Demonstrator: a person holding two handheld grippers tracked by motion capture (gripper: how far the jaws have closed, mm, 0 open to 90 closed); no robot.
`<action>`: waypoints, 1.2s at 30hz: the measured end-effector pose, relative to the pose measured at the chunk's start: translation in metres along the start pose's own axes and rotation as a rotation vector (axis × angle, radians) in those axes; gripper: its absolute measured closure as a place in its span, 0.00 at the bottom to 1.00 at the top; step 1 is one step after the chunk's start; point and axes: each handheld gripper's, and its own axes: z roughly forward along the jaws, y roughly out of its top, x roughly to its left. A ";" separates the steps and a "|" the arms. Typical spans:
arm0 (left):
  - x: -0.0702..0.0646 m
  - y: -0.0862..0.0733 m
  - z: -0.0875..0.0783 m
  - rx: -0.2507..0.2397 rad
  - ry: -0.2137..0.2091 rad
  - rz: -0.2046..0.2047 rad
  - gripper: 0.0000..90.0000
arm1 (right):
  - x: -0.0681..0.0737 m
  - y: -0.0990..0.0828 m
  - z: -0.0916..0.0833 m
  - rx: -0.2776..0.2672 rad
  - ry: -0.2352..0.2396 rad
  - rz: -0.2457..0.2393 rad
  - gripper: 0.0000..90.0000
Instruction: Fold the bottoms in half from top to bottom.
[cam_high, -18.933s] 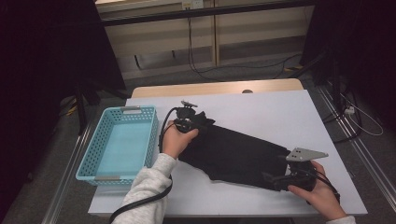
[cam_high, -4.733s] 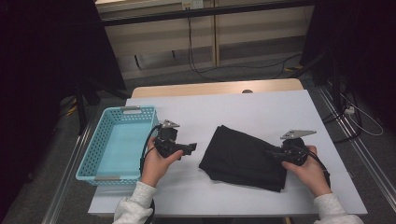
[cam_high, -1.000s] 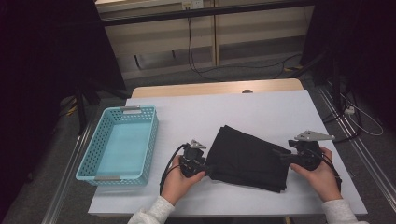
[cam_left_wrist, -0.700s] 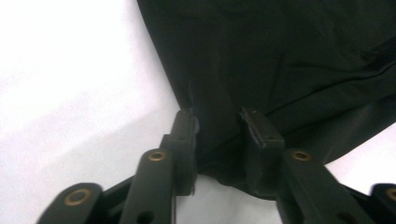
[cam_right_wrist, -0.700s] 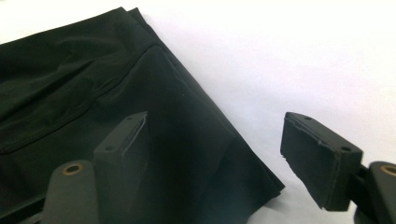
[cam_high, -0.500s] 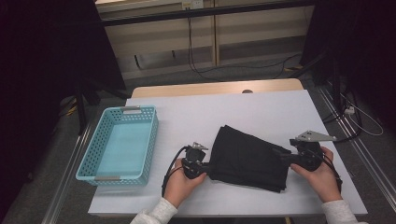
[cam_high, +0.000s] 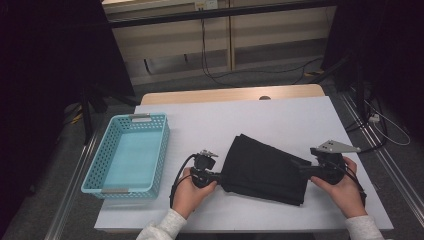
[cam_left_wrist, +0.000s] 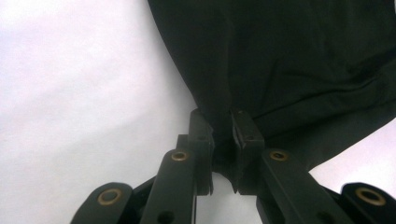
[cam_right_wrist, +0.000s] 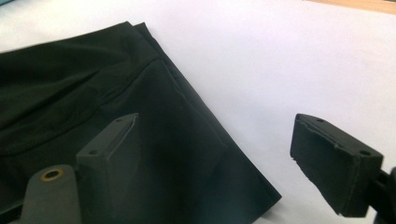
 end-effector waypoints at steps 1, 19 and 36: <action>0.002 0.001 -0.002 0.000 0.001 -0.003 0.90 | 0.001 0.000 -0.001 -0.004 0.002 0.000 0.18; 0.038 0.008 -0.021 -0.042 -0.008 -0.086 0.90 | 0.007 -0.002 0.001 0.010 0.019 -0.005 0.15; 0.054 0.018 -0.028 -0.039 0.028 -0.109 0.89 | 0.043 -0.005 0.022 0.041 0.087 -0.048 0.13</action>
